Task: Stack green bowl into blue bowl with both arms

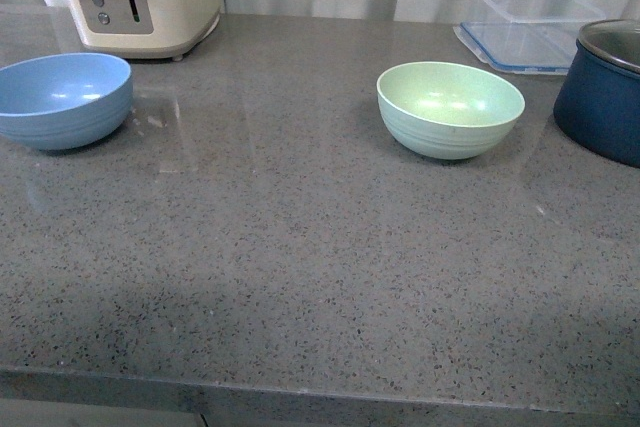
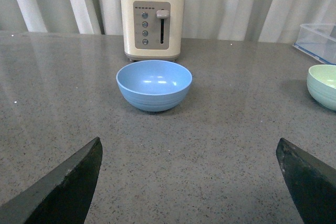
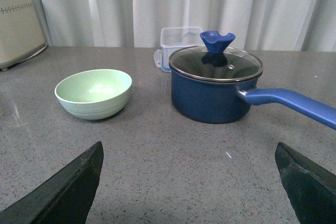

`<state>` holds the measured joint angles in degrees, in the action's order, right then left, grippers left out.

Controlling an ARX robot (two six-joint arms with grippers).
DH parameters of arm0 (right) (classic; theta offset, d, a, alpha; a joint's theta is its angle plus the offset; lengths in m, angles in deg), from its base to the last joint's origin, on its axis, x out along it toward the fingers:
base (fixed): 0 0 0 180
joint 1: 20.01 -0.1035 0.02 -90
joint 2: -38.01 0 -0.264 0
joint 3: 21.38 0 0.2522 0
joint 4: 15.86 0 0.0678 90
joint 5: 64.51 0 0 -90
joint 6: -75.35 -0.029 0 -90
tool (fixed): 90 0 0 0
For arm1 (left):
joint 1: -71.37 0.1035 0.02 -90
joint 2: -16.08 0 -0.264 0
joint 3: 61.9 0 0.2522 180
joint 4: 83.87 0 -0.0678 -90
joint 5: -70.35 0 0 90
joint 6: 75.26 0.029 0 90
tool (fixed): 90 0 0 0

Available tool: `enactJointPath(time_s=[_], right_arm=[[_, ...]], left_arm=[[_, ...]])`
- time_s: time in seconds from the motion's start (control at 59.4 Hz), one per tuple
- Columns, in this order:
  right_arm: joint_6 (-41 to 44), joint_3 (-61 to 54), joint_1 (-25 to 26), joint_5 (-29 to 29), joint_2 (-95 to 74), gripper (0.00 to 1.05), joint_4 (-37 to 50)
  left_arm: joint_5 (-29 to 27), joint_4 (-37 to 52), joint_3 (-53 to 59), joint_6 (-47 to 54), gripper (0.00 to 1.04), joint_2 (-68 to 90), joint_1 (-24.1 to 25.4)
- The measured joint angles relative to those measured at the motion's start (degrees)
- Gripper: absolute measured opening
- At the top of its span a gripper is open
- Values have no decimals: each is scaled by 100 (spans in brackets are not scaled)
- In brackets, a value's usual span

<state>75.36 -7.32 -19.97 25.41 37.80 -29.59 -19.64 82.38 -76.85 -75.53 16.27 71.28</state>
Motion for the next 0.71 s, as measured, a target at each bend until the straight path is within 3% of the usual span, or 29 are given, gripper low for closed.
enactJointPath(time_s=[0.707], right_arm=[[0, 0, 0, -2, 0, 95, 0]], left_arm=[[0, 0, 0, 0, 98, 0, 0]])
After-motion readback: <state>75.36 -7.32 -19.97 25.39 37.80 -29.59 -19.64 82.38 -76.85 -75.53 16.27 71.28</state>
